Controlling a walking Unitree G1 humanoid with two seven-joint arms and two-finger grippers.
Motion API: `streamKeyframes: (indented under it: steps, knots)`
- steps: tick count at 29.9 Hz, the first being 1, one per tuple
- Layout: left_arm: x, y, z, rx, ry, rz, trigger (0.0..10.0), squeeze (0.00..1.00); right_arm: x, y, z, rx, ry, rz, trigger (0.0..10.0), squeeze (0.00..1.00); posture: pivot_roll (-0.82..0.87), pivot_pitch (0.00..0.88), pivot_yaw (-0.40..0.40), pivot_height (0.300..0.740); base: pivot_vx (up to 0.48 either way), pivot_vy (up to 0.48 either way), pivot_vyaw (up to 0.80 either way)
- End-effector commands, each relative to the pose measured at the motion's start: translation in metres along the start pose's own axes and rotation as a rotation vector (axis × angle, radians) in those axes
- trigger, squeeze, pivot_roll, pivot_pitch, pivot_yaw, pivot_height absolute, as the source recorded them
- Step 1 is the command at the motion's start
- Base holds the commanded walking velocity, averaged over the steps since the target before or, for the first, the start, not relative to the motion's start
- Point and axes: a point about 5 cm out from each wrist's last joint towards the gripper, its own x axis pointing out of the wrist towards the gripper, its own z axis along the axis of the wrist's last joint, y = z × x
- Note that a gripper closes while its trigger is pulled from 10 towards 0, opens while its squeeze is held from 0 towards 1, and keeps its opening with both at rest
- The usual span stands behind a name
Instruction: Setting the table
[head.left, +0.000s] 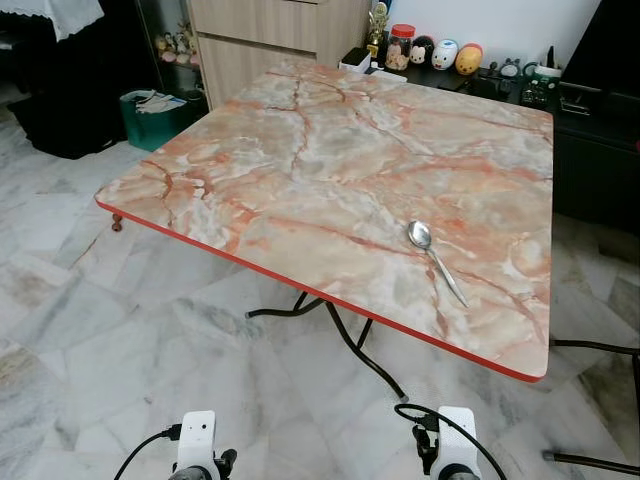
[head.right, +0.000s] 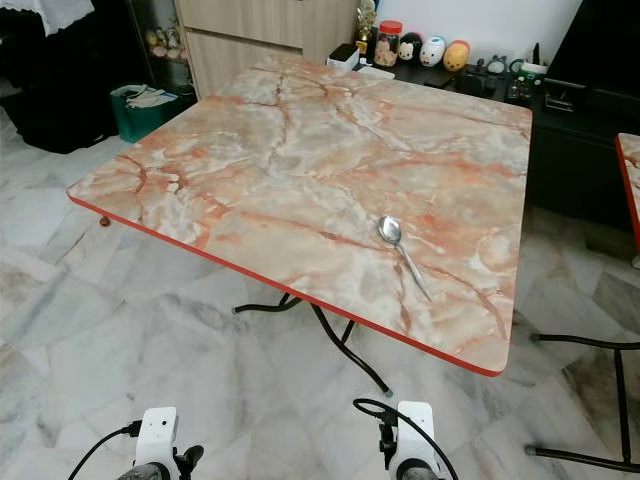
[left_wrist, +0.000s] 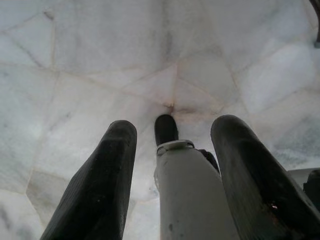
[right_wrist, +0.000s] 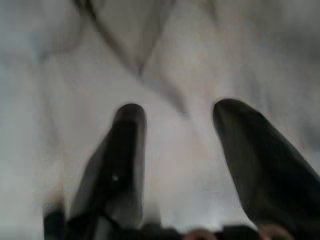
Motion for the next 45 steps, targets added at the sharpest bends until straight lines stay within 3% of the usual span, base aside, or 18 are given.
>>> streamKeyframes:
  steps: [1, 4, 18, 24, 28, 33, 36, 39, 40, 42, 45]
  knots:
    - [0.0, 0.0, -0.003, 0.0, 0.007, 0.001, 10.0, 0.0, 0.006, -0.003, 0.032, 0.0, -0.179, 0.004, 10.0, 0.0, -0.09, 0.0, -0.049, 0.74, 0.0, 0.0, 0.0]
    - [0.0, 0.0, -0.003, -0.002, 0.007, 0.002, 10.0, 0.0, 0.005, -0.001, 0.041, -0.025, -0.232, 0.009, 10.0, 0.0, -0.09, 0.0, -0.049, 0.74, 0.0, 0.0, 0.0]
    - [0.0, 0.0, -0.003, 0.003, 0.008, 0.001, 10.0, 0.0, -0.012, -0.005, 0.031, -0.024, -0.145, -0.048, 10.0, 0.0, -0.1, 0.0, -0.049, 0.74, 0.0, 0.0, 0.0]
    - [0.0, 0.0, -0.003, 0.005, 0.009, 0.002, 10.0, 0.0, -0.036, -0.008, 0.036, -0.034, -0.18, -0.057, 10.0, 0.0, -0.1, 0.0, -0.054, 0.74, 0.0, 0.0, 0.0]
    - [0.0, 0.0, -0.003, 0.005, 0.009, 0.002, 10.0, 0.0, -0.043, -0.008, 0.038, -0.032, -0.183, -0.065, 10.0, 0.0, -0.1, 0.0, -0.054, 0.74, 0.0, 0.0, 0.0]
    - [0.0, 0.001, -0.002, 0.01, 0.008, 0.001, 10.0, 0.0, -0.073, -0.009, 0.057, -0.027, -0.225, -0.113, 10.0, 0.0, -0.1, 0.0, -0.055, 0.74, 0.0, 0.0, 0.0]
    - [0.0, 0.001, -0.002, 0.01, 0.007, 0.001, 10.0, 0.0, -0.079, -0.01, 0.065, -0.033, -0.241, -0.128, 10.0, 0.0, -0.1, 0.0, -0.055, 0.74, 0.0, 0.0, 0.0]
    - [0.0, 0.001, -0.002, 0.009, 0.006, 0.001, 10.0, 0.0, -0.073, -0.014, 0.082, -0.031, -0.289, -0.149, 10.0, 0.0, -0.1, 0.0, -0.055, 0.74, 0.0, 0.0, 0.0]
    - [0.0, 0.0, -0.002, 0.008, 0.003, -0.001, 10.0, 0.0, -0.054, -0.017, 0.101, -0.033, -0.335, -0.147, 10.0, 0.0, -0.11, 0.0, -0.048, 0.74, 0.0, 0.0, 0.0]
    - [0.0, 0.0, -0.002, 0.001, -0.001, 0.0, 10.0, 0.0, -0.036, -0.018, 0.118, -0.017, -0.373, -0.147, 10.0, 0.0, -0.1, 0.0, -0.048, 0.74, 0.0, 0.0, 0.0]
    - [0.0, -0.001, -0.002, -0.007, -0.005, 0.001, 10.0, 0.0, -0.021, -0.016, 0.133, 0.001, -0.391, -0.14, 10.0, 0.0, -0.09, 0.0, -0.051, 0.74, 0.0, 0.0, 0.0]
